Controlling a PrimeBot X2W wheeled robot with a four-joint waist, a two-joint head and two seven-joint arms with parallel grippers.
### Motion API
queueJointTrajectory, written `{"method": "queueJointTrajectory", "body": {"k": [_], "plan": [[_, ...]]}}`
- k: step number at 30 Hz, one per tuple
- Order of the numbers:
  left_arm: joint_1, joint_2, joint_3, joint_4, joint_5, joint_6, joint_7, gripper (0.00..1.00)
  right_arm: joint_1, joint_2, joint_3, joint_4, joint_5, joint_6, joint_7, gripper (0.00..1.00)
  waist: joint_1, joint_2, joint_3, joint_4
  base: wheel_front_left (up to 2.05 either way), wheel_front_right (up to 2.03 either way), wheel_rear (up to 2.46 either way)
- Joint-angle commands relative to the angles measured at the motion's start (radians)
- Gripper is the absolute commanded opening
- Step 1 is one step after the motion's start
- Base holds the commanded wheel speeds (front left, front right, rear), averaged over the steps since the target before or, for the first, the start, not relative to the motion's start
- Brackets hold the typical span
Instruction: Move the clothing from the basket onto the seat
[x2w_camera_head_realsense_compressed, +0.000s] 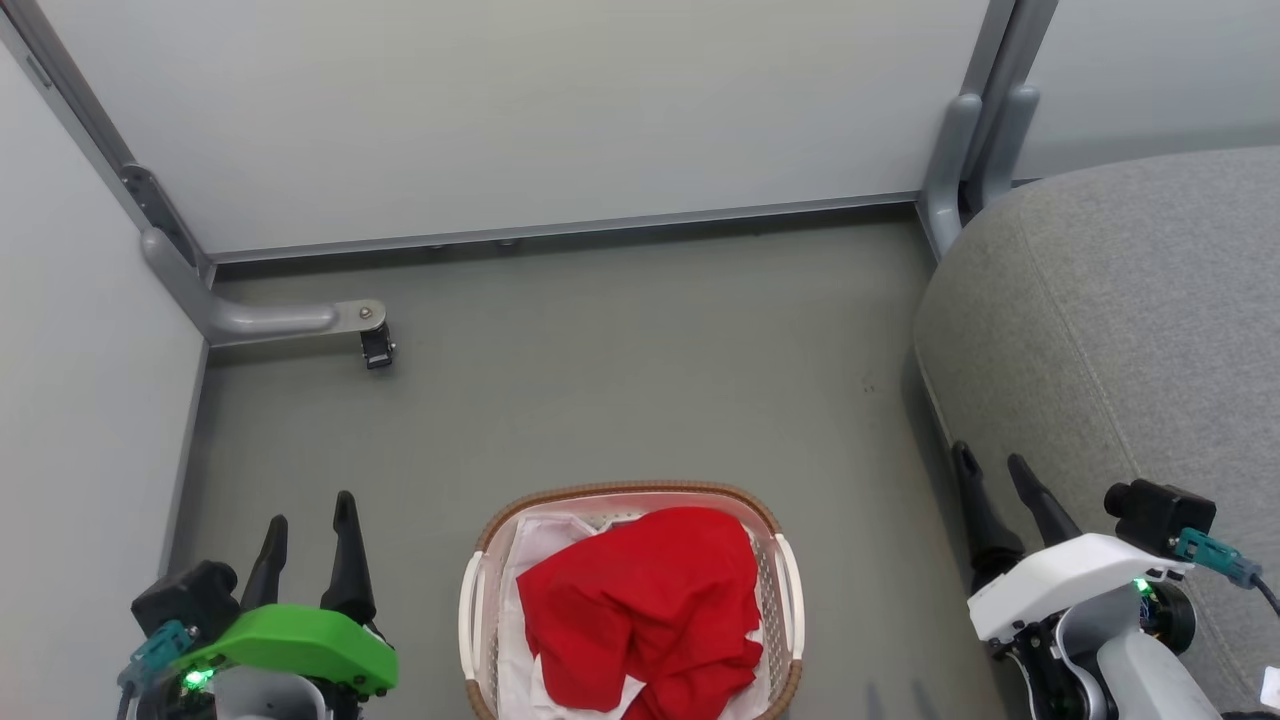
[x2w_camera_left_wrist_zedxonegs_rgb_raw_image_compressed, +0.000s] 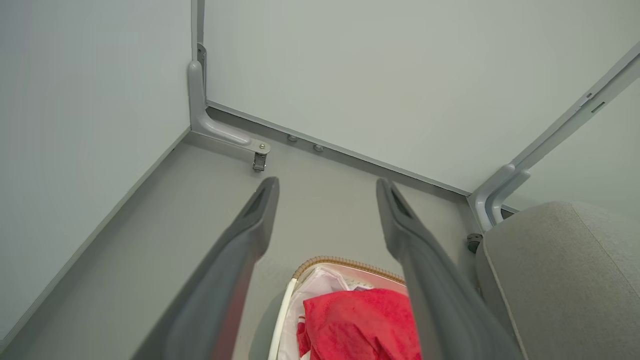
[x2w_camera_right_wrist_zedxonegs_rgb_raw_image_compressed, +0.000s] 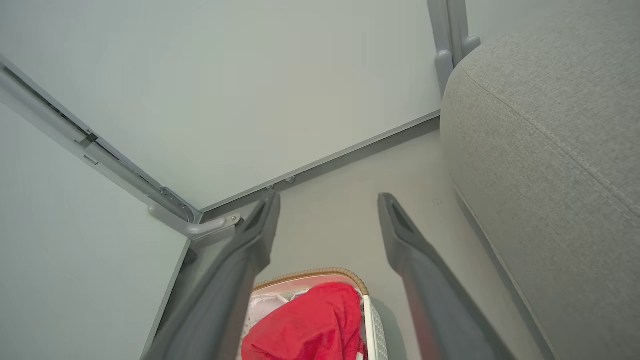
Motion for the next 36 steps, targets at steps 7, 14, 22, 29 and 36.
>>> {"method": "queueJointTrajectory", "body": {"k": [7, 14, 22, 29, 36], "plan": [[0.02, 0.002, -0.013, -0.018, 0.085, 0.021, -0.028, 1.0, -0.002, -0.003, 0.007, 0.011, -0.095, 0.0, -0.028, 1.0, 0.0, -0.0001, 0.005, 0.004, 0.0, 0.0, 0.0], [0.031, 0.003, -0.024, -0.018, 0.157, 0.029, -0.045, 1.0, 0.004, 0.001, 0.005, 0.025, -0.172, 0.0, -0.046, 1.0, 0.0, -0.0001, 0.01, 0.007, 0.0, 0.0, 0.0], [0.037, 0.002, -0.028, -0.025, 0.233, 0.037, -0.063, 1.0, 0.003, 0.007, -0.002, 0.037, -0.257, 0.0, -0.064, 1.0, 0.0, -0.0001, 0.015, 0.008, 0.0, 0.0, 0.0], [0.041, -0.001, -0.024, -0.043, 0.295, 0.037, -0.08, 1.0, 0.004, 0.015, -0.023, 0.027, -0.327, 0.0, -0.08, 1.0, 0.0, -0.0001, 0.019, 0.007, 0.0, 0.0, 0.0], [0.048, -0.005, -0.019, -0.05, 0.356, 0.034, -0.094, 1.0, 0.015, 0.026, -0.047, 0.006, -0.384, 0.0, -0.095, 1.0, 0.0, -0.0001, 0.019, 0.009, 0.0, 0.0, 0.0]]}}
